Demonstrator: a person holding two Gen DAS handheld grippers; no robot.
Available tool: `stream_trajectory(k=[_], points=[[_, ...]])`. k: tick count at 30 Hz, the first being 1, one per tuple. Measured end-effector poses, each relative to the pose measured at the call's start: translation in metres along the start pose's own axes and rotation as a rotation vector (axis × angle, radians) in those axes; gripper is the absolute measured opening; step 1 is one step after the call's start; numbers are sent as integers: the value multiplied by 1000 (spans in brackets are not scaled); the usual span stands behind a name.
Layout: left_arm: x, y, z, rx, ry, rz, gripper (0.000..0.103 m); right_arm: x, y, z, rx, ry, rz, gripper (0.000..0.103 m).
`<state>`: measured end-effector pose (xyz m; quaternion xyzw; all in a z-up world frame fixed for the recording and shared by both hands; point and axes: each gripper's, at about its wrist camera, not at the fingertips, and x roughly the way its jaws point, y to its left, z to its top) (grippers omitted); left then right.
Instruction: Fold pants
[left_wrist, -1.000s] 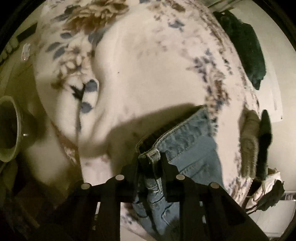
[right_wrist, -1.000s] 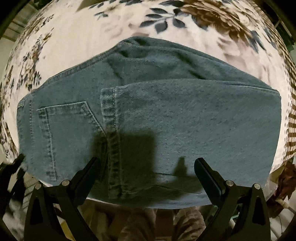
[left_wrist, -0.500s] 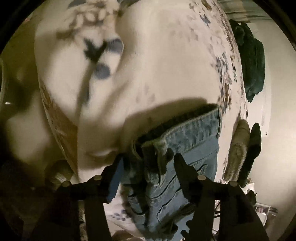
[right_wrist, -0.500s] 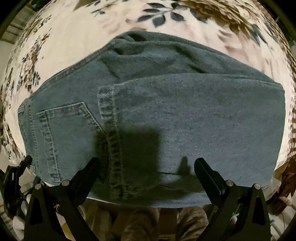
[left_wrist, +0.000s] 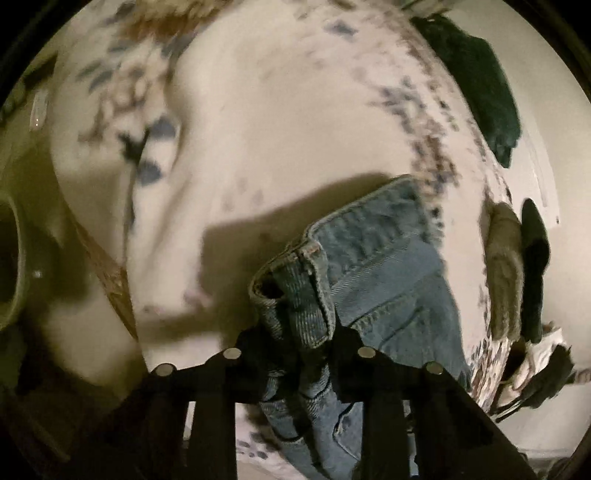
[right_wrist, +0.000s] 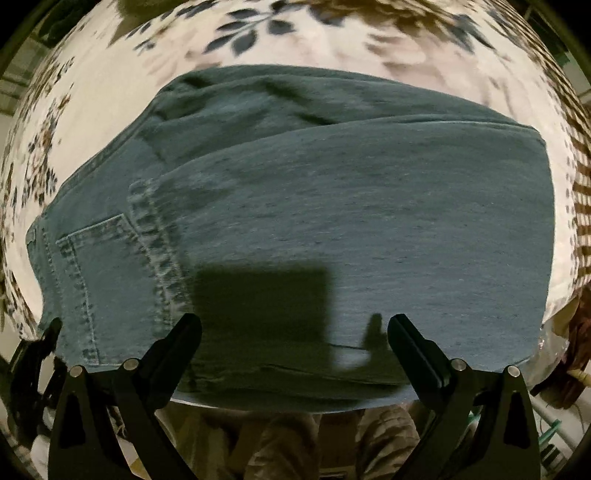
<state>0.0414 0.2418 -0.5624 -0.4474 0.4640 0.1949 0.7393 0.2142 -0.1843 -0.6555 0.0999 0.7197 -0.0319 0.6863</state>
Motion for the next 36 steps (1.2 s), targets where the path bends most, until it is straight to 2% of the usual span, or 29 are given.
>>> stream_trajectory(k=[5,9,13,16,18,21,24,27,29,32,34,35,36], points=[[-42,-44,-16,130,-81,-26,20,-8,-26,-6,12,-33,0,102],[-70,-106,-39,297,-104,-83,20,-10,-61,-16,53,-42,24,102],[-89,-175,-82,492,-120,-125,20,-19,-103,-27,81,-69,23,102],[-89,-222,-129,645,-99,-153,20,-28,-142,-39,115,-89,6,102],[-77,-252,-168,726,-52,-172,20,-33,-175,-47,154,-89,3,102],[-52,-278,-221,830,9,-181,20,-40,-222,-57,205,-92,-10,102],[-2,-291,-285,996,75,-132,20,-48,-274,-60,242,-97,-28,102],[45,-287,-320,1066,154,-70,20,-56,-310,-59,266,-115,-35,102],[69,-283,-333,1092,218,-33,21,-63,-332,-45,265,-131,-21,102],[91,-281,-343,1105,325,51,33,-69,-347,-39,236,-144,31,102],[89,-280,-343,1075,398,45,46,-73,-342,-27,208,-149,104,102],[85,-280,-340,1052,432,33,48,-74,-341,-14,193,-149,146,102],[78,-280,-336,1031,454,27,56,-75,-338,-9,179,-149,188,102]])
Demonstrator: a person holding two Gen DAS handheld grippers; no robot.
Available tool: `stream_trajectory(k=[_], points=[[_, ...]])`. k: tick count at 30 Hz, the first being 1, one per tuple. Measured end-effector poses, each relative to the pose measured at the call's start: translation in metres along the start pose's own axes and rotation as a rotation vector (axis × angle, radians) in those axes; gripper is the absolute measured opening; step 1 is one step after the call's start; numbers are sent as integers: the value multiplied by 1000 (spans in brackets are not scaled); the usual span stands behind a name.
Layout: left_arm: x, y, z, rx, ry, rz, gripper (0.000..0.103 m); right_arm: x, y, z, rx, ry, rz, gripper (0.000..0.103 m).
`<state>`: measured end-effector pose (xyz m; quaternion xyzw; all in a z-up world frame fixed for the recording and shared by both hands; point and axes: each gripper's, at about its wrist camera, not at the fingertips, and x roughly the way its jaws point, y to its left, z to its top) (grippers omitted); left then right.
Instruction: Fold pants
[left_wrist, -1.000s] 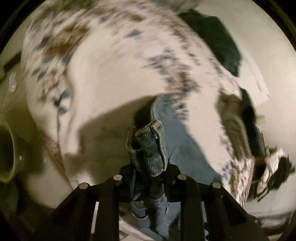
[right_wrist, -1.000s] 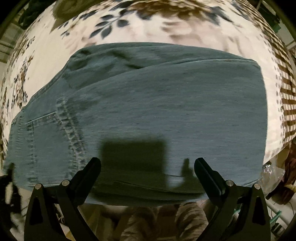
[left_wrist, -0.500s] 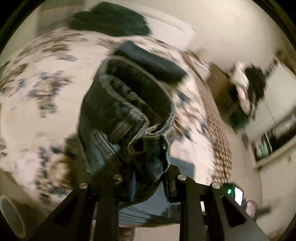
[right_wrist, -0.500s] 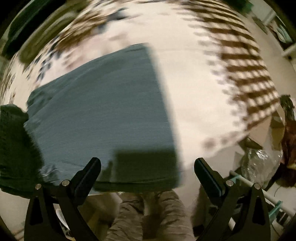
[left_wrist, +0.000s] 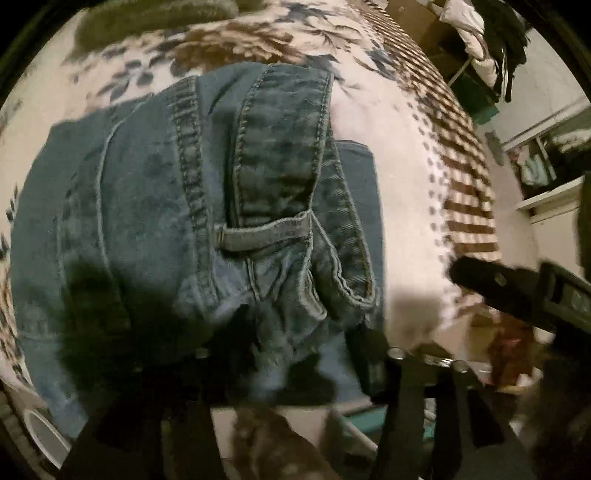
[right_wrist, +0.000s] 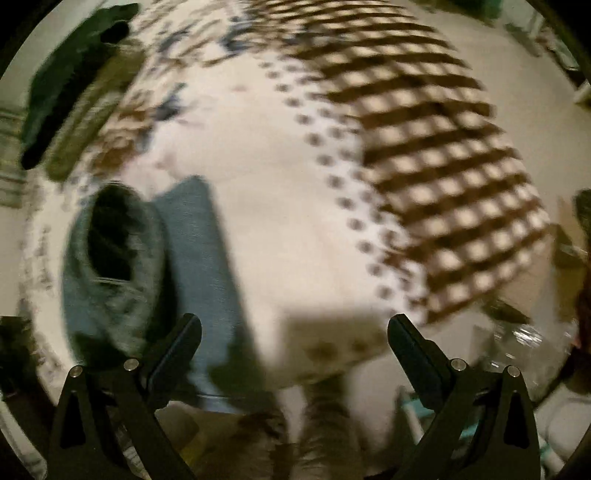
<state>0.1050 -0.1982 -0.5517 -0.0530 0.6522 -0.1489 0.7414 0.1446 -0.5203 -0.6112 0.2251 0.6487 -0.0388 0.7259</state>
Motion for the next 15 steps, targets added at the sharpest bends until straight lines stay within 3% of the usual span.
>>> stream_trajectory(k=[1,3,6,11,15], points=[[-9,0,0,-17,10,-13,68,0,5,3,-11,5,42,102],[-28,6,-11,-50,17,-51,76,4,16,12,-40,20,113,102],[-56,21,-18,-119,0,-46,76,11,67,7,-97,39,194,102],[-82,79,-22,-251,-90,145,76,46,120,15,-208,121,246,102],[-79,131,-18,-370,-94,239,76,82,139,14,-253,211,251,100]])
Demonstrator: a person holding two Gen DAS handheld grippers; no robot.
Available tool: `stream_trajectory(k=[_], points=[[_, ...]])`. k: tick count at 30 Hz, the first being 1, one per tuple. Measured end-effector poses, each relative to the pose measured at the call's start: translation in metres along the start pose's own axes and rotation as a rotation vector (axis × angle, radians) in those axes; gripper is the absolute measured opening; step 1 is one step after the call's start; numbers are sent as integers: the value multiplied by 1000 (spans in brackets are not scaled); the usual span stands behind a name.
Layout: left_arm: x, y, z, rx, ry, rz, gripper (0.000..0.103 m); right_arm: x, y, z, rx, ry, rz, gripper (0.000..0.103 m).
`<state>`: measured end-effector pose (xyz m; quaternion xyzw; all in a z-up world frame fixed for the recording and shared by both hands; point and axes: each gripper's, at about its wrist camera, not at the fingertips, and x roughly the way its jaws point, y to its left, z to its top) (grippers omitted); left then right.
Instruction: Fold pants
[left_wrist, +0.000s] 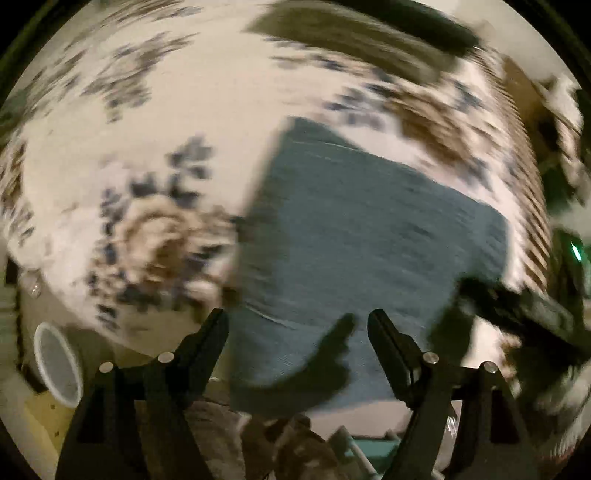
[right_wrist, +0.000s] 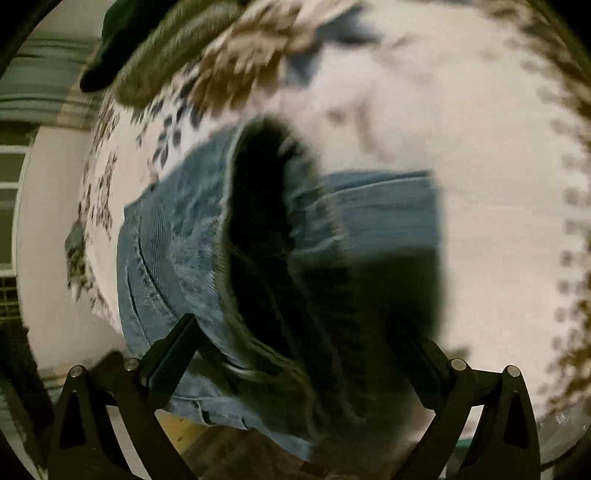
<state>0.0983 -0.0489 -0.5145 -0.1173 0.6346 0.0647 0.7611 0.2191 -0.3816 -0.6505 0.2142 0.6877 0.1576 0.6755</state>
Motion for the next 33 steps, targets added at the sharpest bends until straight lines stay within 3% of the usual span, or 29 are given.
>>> stream_trajectory(k=[1,4,8,13,16,24,27,31,33], points=[[1,11,5,-25,-13,20,76,4,3,0,-4,-11,-10,89],[-1,25,13,-49,-41,61,76,7,22,-3,-91,-71,-100,31],[-1,27,20,-53,-54,64,76,-20,19,-17,-21,-142,-97,15],[-8,14,31,-26,-84,-30,76,-86,-5,-45,123,-281,-158,14],[-4,-2,35,-16,-90,-78,76,-113,-38,-66,223,-322,-189,14],[38,-44,42,68,-38,-106,76,-92,-87,-74,319,-279,-239,15],[53,-48,44,82,-11,-123,77,-75,-104,-62,348,-199,-223,34],[59,-37,46,28,15,-172,82,-74,-132,-70,477,-165,-48,62],[62,-31,44,-8,29,-207,82,-67,-143,-79,506,-124,3,66]])
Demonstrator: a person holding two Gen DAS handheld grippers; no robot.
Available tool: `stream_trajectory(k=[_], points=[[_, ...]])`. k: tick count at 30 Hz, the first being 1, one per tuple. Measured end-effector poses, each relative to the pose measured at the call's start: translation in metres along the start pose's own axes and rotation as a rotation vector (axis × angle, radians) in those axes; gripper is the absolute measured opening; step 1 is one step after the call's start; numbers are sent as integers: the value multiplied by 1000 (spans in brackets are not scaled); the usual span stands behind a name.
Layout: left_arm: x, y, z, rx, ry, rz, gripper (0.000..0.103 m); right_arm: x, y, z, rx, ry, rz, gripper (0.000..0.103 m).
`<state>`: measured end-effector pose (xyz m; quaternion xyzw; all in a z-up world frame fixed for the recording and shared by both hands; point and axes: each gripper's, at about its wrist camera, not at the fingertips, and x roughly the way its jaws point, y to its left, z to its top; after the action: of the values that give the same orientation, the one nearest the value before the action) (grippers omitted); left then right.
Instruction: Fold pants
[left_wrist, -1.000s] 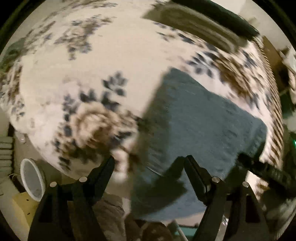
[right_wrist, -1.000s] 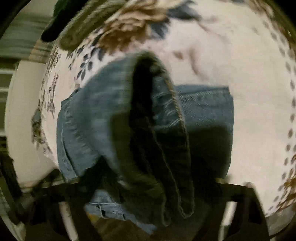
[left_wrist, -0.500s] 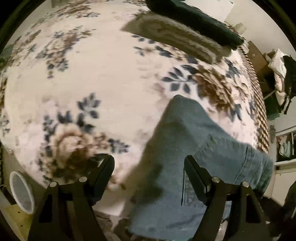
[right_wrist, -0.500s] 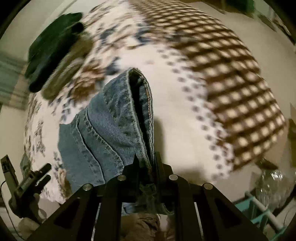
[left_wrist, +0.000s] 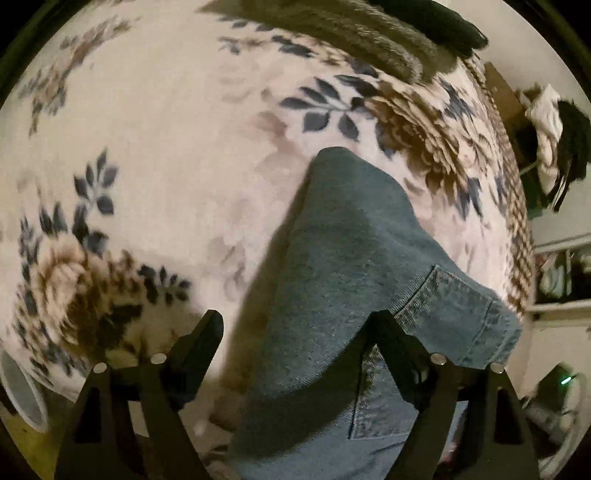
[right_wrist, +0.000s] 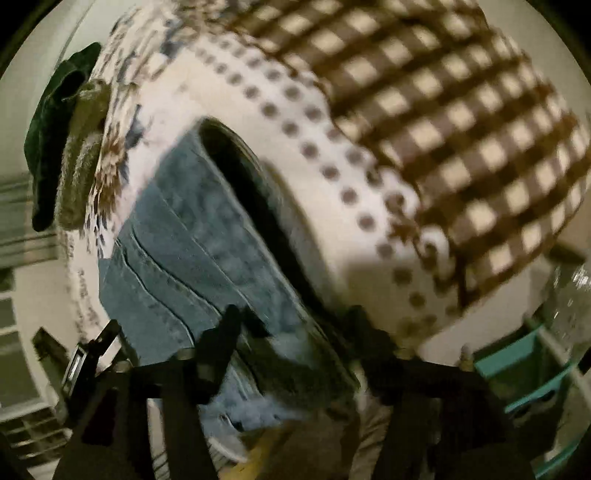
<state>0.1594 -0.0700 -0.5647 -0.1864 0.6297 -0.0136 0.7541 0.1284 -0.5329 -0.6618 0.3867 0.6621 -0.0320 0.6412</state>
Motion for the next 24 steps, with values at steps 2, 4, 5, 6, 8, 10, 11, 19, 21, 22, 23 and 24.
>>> stream_trajectory(k=[2,4,5,6,8,10,11,19,21,22,23,24], points=[[1,5,-2,-28,6,-22,82,16,-12,-5,32,74,58,66],[2,4,-3,-22,-4,-26,82,19,-14,-6,34,58,63,55],[2,2,-3,-10,-9,-20,82,19,-10,-6,12,63,52,45],[2,0,-3,4,-12,-14,82,19,-7,-6,-1,69,32,40],[3,-4,-1,24,-13,-3,82,12,6,-9,-56,71,-41,27],[4,-7,1,38,-5,-5,82,10,9,-14,-80,88,-92,25],[3,-10,2,45,-3,-7,82,12,7,-15,-70,106,-124,25],[-5,-35,29,94,-52,-4,84,-10,52,-7,-167,7,-206,46],[2,-38,44,74,-50,-14,84,-14,59,0,-145,-47,-123,52],[6,-38,48,69,-45,-15,84,-13,58,6,-133,-58,-100,52],[11,-37,54,58,-36,-14,84,-9,58,13,-114,-66,-52,52],[17,-35,61,38,-30,-15,84,-6,59,19,-103,-68,-24,52]])
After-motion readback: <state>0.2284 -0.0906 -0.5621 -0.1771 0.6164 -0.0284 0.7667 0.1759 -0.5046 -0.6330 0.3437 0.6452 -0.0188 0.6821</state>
